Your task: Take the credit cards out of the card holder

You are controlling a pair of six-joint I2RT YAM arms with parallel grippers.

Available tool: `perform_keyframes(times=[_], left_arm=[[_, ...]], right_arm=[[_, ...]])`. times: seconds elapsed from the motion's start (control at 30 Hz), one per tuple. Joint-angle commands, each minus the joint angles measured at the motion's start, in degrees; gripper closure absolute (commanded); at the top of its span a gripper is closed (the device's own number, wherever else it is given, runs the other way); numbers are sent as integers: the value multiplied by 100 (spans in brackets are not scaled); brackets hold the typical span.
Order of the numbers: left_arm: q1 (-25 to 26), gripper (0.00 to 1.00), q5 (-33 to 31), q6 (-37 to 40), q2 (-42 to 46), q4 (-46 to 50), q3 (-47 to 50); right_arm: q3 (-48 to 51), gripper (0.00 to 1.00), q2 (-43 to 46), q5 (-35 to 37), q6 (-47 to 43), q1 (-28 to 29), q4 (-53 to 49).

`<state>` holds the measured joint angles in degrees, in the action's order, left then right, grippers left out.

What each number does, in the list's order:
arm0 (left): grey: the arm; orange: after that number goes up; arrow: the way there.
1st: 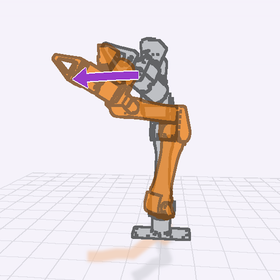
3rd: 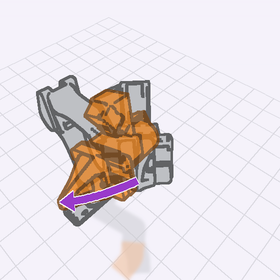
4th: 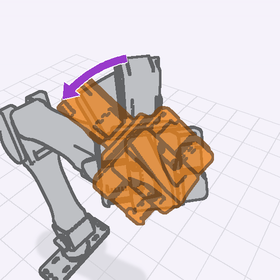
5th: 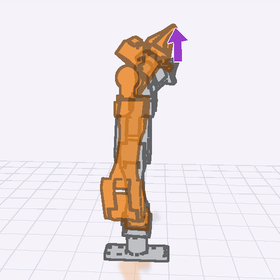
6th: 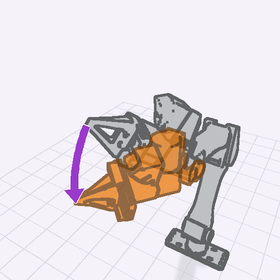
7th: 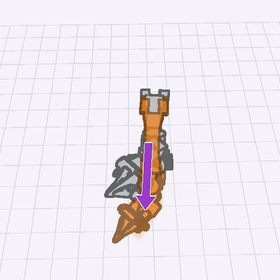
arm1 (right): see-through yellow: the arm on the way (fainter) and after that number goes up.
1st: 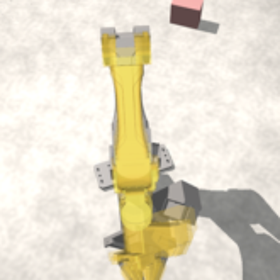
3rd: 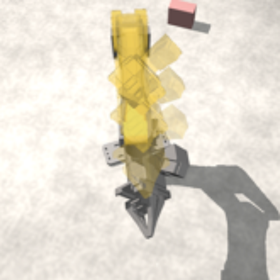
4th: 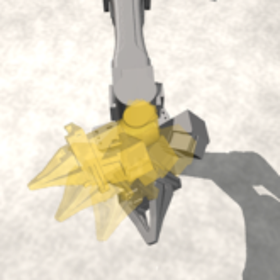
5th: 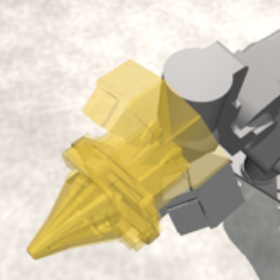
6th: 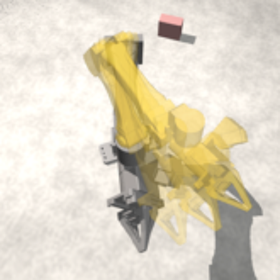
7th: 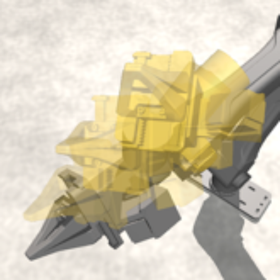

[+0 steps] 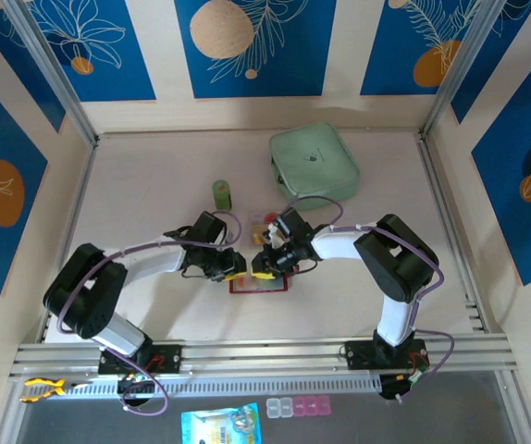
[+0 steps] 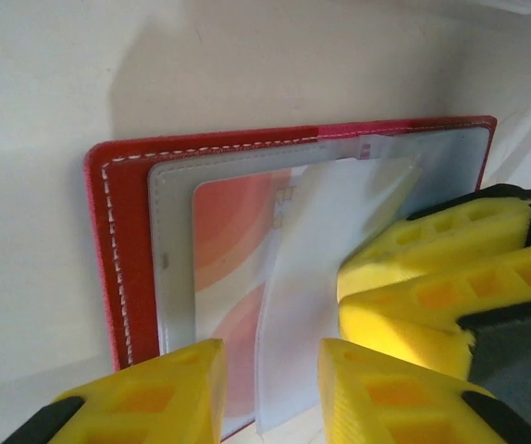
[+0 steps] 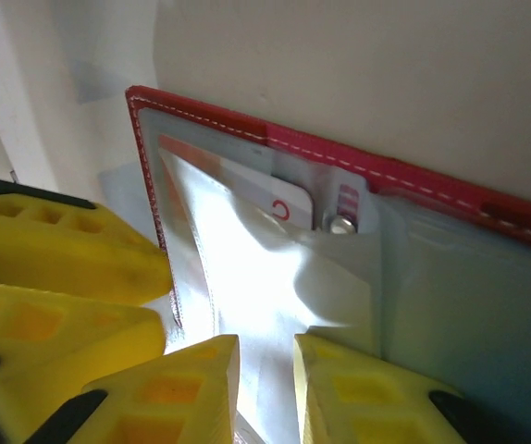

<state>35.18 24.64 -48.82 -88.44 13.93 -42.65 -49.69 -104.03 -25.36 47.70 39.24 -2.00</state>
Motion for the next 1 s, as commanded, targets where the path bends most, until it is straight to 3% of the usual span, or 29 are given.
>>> perform_keyframes(times=[0.0, 0.5, 0.97], left_arm=[[66, 68, 125, -106, -141, -101, -164], [172, 73, 312, -248, -380, -426, -261], [204, 73, 306, -225, -121, -255, -476]], right_arm=[[248, 76, -20, -27, 56, -77, -100], [311, 76, 3, -236, 9, -103, 37], [291, 68, 1158, 199, -145, -148, -371]])
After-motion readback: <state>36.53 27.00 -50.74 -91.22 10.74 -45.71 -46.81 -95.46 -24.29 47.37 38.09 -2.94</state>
